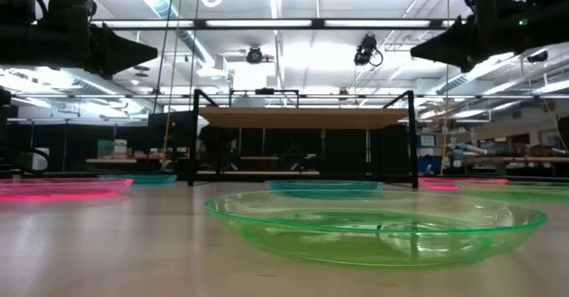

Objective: Place and stack plates onto a shelf
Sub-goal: Put the top green plate on the shelf

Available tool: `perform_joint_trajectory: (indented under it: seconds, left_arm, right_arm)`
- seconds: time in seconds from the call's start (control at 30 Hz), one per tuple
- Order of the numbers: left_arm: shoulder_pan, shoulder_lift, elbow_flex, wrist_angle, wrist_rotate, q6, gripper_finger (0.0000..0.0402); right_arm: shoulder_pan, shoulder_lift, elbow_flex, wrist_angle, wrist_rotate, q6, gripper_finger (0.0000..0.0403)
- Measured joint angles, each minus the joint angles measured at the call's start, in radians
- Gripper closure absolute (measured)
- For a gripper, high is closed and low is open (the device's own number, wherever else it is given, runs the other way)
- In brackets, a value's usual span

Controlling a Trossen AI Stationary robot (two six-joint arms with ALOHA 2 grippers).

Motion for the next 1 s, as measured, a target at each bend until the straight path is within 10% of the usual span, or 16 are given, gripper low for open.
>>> perform_joint_trajectory:
  seconds: [0.57,1.0]
  left_arm:
    - [0.000,0.000,0.000,-0.044,0.028,0.004,0.0388]
    - [0.000,0.000,0.000,-0.064,0.030,-0.029,0.0375]
  right_arm:
    - [0.430,0.410,0.349,-0.569,0.260,0.425,0.0388]
    - [0.483,0.866,0.642,-1.153,0.012,1.074,0.0281]
